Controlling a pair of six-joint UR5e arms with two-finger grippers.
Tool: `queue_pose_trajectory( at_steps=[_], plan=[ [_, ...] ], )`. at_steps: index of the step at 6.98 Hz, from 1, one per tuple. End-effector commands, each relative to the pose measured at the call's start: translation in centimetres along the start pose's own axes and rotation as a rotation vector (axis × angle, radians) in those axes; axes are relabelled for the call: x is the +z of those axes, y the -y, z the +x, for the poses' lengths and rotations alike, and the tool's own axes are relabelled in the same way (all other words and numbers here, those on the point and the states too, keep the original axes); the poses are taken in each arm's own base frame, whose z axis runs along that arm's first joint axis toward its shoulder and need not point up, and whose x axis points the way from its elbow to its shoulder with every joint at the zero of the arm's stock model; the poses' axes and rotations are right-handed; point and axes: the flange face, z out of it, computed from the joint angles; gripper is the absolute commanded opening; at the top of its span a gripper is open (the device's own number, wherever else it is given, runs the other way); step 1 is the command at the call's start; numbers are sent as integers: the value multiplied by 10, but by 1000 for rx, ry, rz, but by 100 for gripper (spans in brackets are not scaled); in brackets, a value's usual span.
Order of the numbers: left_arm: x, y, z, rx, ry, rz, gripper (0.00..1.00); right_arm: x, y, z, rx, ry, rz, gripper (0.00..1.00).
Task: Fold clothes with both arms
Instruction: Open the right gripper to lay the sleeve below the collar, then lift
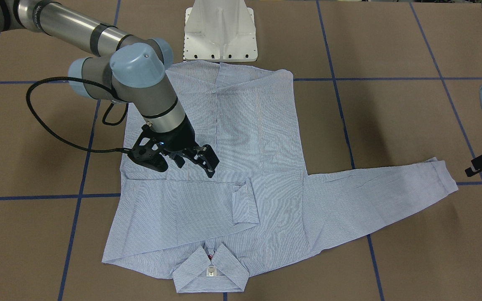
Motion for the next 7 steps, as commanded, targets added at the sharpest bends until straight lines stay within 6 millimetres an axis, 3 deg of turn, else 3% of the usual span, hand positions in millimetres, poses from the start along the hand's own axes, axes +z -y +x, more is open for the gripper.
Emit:
queue_pose_trajectory(
  at_steps=[1,2,4,7],
  plan=[
    [30,-14,4,-47,-13,-68,85,-6,5,21,5,-1,7,100],
    [33,-16,3,-48,-13,-73,81,-8,5,31,4,-4,6,100],
    [57,-25,8,-21,-15,-105,77,-2,8,42,-5,-23,10,99],
    [59,-26,7,-20,-14,-108,68,-2,9,49,-9,-26,16,100]
  ],
)
